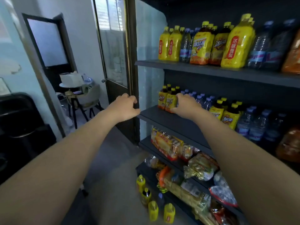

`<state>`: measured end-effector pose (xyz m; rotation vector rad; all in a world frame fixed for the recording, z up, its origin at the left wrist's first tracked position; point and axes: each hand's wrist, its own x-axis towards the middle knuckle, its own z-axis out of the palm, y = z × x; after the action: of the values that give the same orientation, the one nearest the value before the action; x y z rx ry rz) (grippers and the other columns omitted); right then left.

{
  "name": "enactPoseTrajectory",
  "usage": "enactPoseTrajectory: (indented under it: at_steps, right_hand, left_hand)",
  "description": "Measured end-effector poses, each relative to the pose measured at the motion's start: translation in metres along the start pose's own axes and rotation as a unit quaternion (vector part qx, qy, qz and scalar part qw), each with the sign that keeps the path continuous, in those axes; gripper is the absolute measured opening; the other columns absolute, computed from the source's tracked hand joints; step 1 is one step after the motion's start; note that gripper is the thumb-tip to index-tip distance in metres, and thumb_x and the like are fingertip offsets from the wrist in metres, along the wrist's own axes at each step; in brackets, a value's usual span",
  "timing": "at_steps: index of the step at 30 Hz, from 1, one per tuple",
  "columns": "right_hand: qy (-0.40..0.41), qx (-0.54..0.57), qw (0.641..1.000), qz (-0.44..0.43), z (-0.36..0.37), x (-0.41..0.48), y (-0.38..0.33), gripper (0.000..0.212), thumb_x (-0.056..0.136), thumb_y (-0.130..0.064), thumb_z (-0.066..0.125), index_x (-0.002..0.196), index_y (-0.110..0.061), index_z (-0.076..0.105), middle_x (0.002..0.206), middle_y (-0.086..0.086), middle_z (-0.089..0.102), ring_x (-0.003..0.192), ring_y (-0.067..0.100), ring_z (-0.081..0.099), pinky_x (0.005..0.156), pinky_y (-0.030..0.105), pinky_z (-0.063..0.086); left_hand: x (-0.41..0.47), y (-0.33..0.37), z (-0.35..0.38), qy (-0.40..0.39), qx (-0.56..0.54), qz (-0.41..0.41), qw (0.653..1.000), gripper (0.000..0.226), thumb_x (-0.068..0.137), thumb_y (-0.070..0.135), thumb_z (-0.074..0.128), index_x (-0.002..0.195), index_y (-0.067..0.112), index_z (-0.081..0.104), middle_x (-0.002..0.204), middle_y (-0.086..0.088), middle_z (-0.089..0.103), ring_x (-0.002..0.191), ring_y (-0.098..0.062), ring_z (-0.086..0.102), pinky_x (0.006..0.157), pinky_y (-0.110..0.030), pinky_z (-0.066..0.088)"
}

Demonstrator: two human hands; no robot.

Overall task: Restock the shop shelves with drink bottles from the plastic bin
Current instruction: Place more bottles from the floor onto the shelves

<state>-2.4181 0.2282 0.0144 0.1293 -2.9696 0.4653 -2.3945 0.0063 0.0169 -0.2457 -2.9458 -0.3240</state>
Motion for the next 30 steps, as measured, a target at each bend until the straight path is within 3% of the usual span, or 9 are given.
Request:
enactPoseTrajectory:
  at_steps: [4,8,20,23,30]
  right_hand:
    - [-0.022,-0.008,1.000,-0.013,0.031,-0.020,-0.006,0.059,0.089,-0.036,0.058,0.137,-0.009,0.035,0.138,0.016,0.039,0.124,0.035,0.041,0.099,0.044,0.041]
    - [-0.054,-0.030,0.998,-0.014,0.065,-0.025,-0.005,0.059,0.091,-0.038,0.056,0.140,-0.014,0.031,0.141,0.012,0.036,0.129,0.034,0.035,0.102,0.051,0.036]
    - [-0.138,-0.037,0.990,-0.012,0.200,0.062,0.049,0.060,0.091,-0.036,0.053,0.141,-0.012,0.029,0.144,0.014,0.032,0.131,0.034,0.033,0.102,0.047,0.033]
    - [-0.158,-0.043,0.986,-0.022,0.240,0.076,0.065,0.065,0.090,-0.038,0.055,0.143,-0.012,0.028,0.146,0.016,0.030,0.132,0.036,0.033,0.104,0.044,0.033]
    - [-0.201,-0.044,0.979,0.006,0.334,0.079,0.102,0.055,0.094,-0.034,0.050,0.141,-0.015,0.030,0.147,0.011,0.027,0.135,0.031,0.028,0.103,0.050,0.031]
  left_hand:
    - [-0.027,-0.008,0.017,0.005,-0.016,-0.002,1.000,0.051,0.090,0.038,0.051,0.134,0.013,0.042,0.132,-0.014,0.039,0.121,-0.030,0.040,0.096,-0.037,0.040]
    - [-0.035,-0.015,0.047,-0.024,-0.018,-0.024,0.999,0.051,0.090,0.036,0.051,0.134,0.014,0.041,0.131,-0.012,0.039,0.121,-0.030,0.039,0.097,-0.040,0.040]
    - [0.043,-0.036,0.194,-0.080,0.013,-0.050,0.995,0.060,0.081,0.044,0.044,0.125,0.003,0.049,0.116,-0.020,0.047,0.113,-0.039,0.043,0.094,-0.049,0.040]
    - [0.054,-0.043,0.238,-0.089,0.010,-0.072,0.993,0.051,0.086,0.033,0.053,0.129,0.006,0.046,0.123,-0.018,0.045,0.118,-0.038,0.041,0.096,-0.047,0.040]
    - [0.063,-0.062,0.335,-0.122,-0.003,-0.074,0.990,0.049,0.087,0.030,0.053,0.132,0.012,0.044,0.132,-0.012,0.042,0.125,-0.033,0.037,0.099,-0.044,0.039]
